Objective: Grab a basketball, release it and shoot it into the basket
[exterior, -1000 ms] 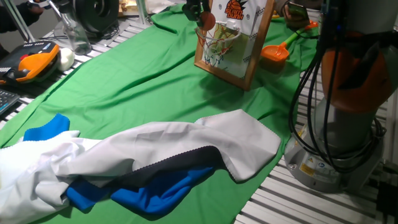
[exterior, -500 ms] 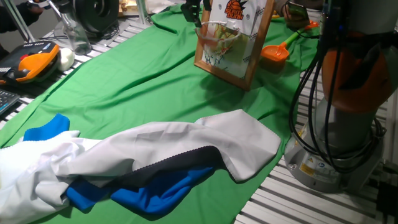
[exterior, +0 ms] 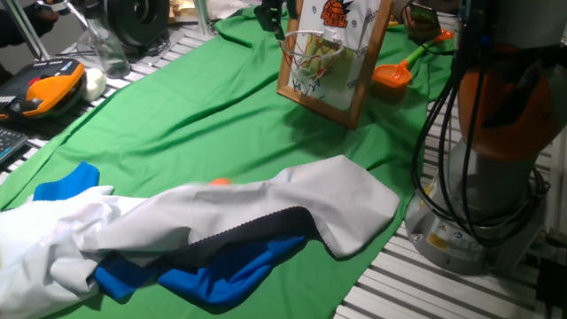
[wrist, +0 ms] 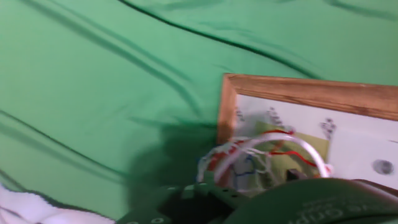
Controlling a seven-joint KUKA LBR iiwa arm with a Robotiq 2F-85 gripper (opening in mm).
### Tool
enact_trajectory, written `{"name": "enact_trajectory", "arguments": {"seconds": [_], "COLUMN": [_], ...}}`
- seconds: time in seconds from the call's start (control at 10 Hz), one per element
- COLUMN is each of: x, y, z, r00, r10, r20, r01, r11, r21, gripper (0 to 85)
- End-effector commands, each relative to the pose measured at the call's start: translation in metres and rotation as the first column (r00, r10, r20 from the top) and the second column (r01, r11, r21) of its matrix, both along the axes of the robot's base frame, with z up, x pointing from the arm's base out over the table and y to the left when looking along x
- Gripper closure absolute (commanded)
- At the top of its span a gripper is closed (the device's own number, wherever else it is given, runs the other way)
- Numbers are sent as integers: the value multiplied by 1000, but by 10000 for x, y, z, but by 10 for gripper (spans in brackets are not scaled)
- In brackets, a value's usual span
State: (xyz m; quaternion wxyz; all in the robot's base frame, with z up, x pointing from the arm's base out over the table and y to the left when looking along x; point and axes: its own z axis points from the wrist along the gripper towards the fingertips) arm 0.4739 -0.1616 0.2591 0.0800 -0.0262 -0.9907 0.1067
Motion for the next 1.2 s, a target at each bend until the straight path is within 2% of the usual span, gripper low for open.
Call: {"name": "enact_trajectory", "arguments": {"seconds": [0.0, 0.1, 0.3, 0.6, 0.9, 1.1], "x": [30, 50, 80, 120, 158, 132], "y": [46, 71, 130, 366, 641, 676], "z": [-49, -96, -136, -160, -283, -323], "r00": [1000, 999, 1000, 997, 987, 973], "r10": [11, 11, 0, -70, -158, -230], "r20": [-22, -35, -30, -16, 6, -3], "r01": [-11, -10, 1, 71, 156, 227], "r11": [1000, 999, 998, 994, 982, 957], "r21": [18, 49, 60, 80, 102, 183], "gripper": [680, 850, 850, 850, 850, 850]}}
